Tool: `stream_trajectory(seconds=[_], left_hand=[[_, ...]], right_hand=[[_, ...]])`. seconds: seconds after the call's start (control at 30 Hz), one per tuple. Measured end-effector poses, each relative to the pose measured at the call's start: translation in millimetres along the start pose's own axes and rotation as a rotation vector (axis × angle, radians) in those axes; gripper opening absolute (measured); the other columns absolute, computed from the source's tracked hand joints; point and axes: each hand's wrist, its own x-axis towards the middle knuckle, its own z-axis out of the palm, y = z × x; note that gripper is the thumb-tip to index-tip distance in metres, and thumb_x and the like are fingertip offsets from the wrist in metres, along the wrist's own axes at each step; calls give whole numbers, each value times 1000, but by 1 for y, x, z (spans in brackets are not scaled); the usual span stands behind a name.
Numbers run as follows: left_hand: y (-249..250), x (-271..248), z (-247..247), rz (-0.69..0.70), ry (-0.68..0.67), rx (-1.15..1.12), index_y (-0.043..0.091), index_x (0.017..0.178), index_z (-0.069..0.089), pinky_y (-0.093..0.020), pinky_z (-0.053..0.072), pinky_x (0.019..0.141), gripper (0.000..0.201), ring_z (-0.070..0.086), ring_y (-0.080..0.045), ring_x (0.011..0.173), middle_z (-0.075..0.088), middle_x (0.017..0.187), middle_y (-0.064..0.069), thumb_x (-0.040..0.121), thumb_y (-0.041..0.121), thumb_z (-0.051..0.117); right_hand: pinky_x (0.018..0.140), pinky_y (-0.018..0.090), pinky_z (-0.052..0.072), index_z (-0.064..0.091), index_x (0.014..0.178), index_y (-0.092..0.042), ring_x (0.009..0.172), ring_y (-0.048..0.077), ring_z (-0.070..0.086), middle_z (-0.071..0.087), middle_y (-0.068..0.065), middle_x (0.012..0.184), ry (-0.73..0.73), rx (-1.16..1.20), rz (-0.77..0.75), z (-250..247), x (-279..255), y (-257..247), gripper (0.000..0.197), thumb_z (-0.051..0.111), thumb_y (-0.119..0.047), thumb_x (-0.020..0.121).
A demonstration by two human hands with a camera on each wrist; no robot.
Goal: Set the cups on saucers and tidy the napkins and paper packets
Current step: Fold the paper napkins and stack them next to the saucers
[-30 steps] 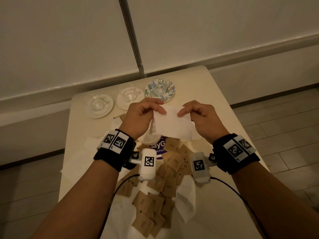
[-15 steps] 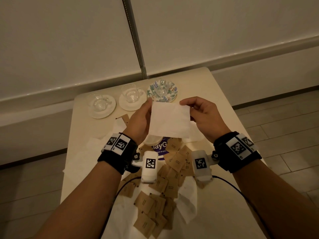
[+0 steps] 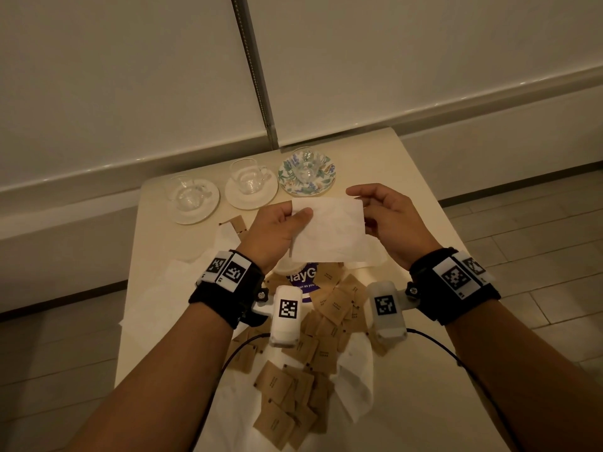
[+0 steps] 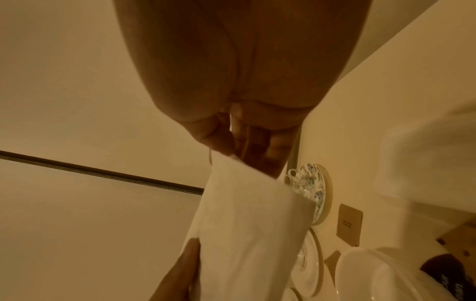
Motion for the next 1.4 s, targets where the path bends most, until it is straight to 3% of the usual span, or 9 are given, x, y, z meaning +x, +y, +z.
stream_trajectory(seconds=[0.17,0.5,0.63,0.73,0.83,0.93,1.1,1.27,1.4], left_hand=[[-3,-2,2,-27,32,16,8,96,73,-55,49,93,25,67,-41,97,71,103,-23,99,25,55],[1,-4,7,36,71,104,8,87,73,-42,55,73,21,67,-20,75,73,85,-9,92,26,66],[6,-5,8,53,29,199,-12,95,65,-62,47,90,53,63,-46,84,64,98,-37,88,40,65],[3,-3,8,60,-34,295,-6,96,70,-55,51,85,41,63,-34,82,68,96,-30,94,34,60],[2,1,10,98,-52,365,3,98,73,-37,50,72,31,62,-18,76,71,87,-11,94,31,63],[10,9,13,215,-60,487,22,111,69,-23,53,82,26,66,-8,93,72,102,3,87,31,72],[31,29,17,319,-120,700,23,88,75,-6,41,63,3,60,9,69,69,78,16,87,24,72],[41,40,13,282,-42,661,23,89,72,-10,46,68,4,61,7,73,69,84,10,88,19,71],[45,49,34,335,-187,932,22,121,64,-16,45,85,38,58,-1,96,66,107,10,84,27,75]], right_hand=[[72,34,56,67,109,-15,85,17,66,70,-2,91,-19,4,33,-2,-2,0,18,54,-12,97],[73,36,54,69,105,-16,81,21,65,67,11,95,1,-131,-44,-5,-2,8,24,74,-9,83],[85,32,57,69,109,-20,97,24,66,70,7,108,-51,-227,-65,-10,-3,6,26,74,-18,84],[74,16,52,71,103,-19,89,2,65,71,-3,101,-134,-363,-105,-8,-1,3,17,73,-22,86],[65,23,52,72,85,-16,72,7,65,72,1,82,-199,-530,-120,-10,3,-2,5,72,-21,87],[62,26,53,74,82,-15,68,12,67,73,2,76,-247,-594,-136,-14,9,-9,13,73,-28,86],[61,22,52,77,80,-22,65,7,66,73,-4,73,-256,-683,-155,-24,24,-24,10,76,-32,83],[78,38,55,78,86,-24,81,24,68,74,-1,78,-137,-639,-172,-47,30,-28,10,71,-31,87],[53,18,44,77,80,-25,54,7,56,68,-7,62,-208,-704,-189,-51,37,-29,12,71,-31,88]])
